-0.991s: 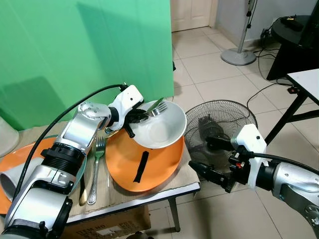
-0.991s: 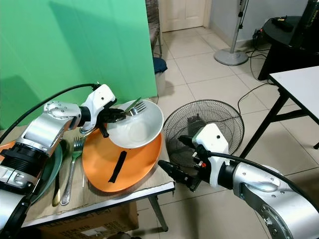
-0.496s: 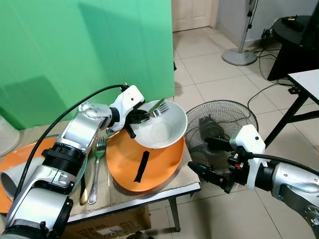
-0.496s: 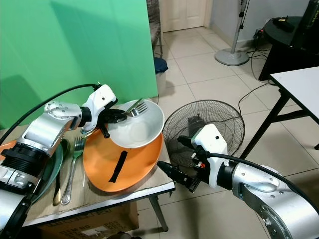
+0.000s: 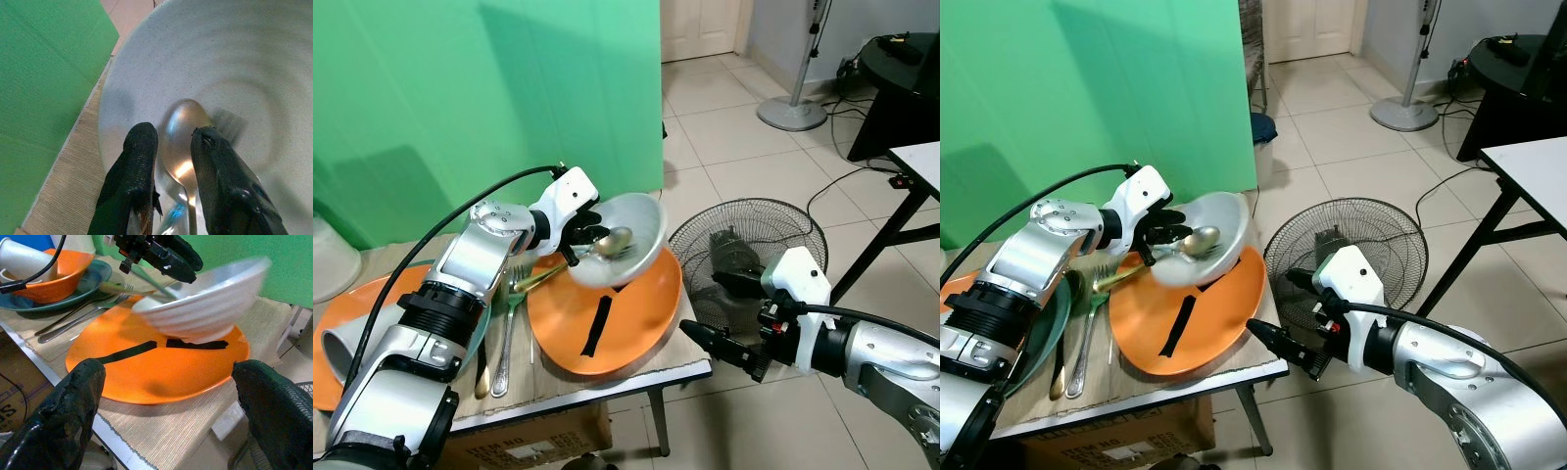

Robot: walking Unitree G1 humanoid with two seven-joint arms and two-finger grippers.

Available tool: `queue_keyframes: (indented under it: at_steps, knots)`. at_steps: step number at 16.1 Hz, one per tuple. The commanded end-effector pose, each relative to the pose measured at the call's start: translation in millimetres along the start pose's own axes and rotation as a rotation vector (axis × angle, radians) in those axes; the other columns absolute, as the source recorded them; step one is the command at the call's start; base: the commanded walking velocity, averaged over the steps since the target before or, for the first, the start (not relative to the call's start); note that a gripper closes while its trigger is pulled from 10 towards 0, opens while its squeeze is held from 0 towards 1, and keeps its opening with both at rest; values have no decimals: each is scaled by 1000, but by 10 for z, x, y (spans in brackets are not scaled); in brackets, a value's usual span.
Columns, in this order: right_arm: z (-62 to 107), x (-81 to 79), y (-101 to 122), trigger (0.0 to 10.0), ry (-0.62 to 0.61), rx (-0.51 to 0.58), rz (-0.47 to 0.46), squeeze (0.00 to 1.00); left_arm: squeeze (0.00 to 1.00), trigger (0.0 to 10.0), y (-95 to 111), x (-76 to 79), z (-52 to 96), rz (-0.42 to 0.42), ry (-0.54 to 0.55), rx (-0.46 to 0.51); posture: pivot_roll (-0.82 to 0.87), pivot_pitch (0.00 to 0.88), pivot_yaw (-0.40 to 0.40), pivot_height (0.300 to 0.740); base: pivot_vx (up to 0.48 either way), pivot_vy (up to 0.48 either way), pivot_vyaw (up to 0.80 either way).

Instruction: Setting the table

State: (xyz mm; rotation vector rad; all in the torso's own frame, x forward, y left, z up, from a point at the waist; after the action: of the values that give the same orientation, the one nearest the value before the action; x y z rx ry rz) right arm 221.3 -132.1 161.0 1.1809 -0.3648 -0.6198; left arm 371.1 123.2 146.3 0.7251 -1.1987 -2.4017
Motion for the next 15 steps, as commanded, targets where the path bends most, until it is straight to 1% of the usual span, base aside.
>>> queue_keyframes:
  at_steps: [1, 4, 5, 6, 7, 8, 10, 12, 13, 14, 15]
  knots:
    - [-14, -2, 36, 10000, 8, 12, 14, 0, 1000, 10000, 77, -75, 31, -13, 19, 12, -100, 0, 131, 740, 0, 0, 0]
    - [-19, 5, 31, 10000, 7, 12, 15, 0, 1000, 10000, 131, -104, 60, -25, 28, 34, -94, 0, 129, 740, 0, 0, 0]
    - [-25, 6, 31, 10000, 9, 13, 16, 0, 965, 10000, 149, -102, 81, -43, 16, 40, -96, 0, 132, 740, 0, 0, 0]
    - [-29, 7, 35, 10000, 10, 14, 17, 0, 867, 10000, 147, -107, 94, -59, 13, 35, -98, 0, 135, 740, 0, 0, 0]
    - [-37, 7, 43, 10000, 10, 17, 19, 0, 110, 10000, 97, -124, 129, -90, 5, 5, -101, 0, 138, 740, 0, 0, 0]
    - [-43, 3, 51, 10000, 10, 21, 18, 0, 0, 10000, 34, -148, 168, -119, 2, -29, -101, 0, 138, 740, 0, 0, 0]
    - [-40, -17, 46, 10000, 16, 20, 14, 0, 0, 10000, -34, -192, 234, -123, 10, -50, -97, 0, 134, 740, 0, 0, 0]
    - [-55, -15, 48, 10000, 5, 32, 9, 0, 0, 10000, -38, -181, 301, -94, 7, -24, -89, 0, 129, 740, 0, 0, 0]
    - [-83, -7, 75, 10000, -2, 49, 7, 0, 0, 10000, -29, -164, 324, -92, -3, -13, -85, 0, 128, 740, 0, 0, 0]
    - [-201, 48, 188, 10000, -41, 110, -18, 0, 0, 10000, 13, -116, 371, -92, -31, 23, -84, 0, 131, 740, 0, 0, 0]
    - [-316, 149, 279, 10000, -103, 152, -56, 663, 0, 10000, 31, -84, 417, -91, -46, 44, -86, 0, 135, 740, 0, 0, 0]
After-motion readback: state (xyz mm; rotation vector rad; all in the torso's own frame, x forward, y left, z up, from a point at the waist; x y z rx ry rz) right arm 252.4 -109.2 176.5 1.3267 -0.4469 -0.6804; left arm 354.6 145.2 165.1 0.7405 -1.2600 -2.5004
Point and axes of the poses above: a point about 5 cm out from each wrist's last joint towards the gripper, its own z axis pointing back from the gripper into the wrist, its own y axis along the axis of the wrist's last joint, x = y × z, the point moved 3 cm from there along -z, pointing out of the wrist towards the gripper, and after that the axes turned 3 degrees about -z, right-handed, at the moved point
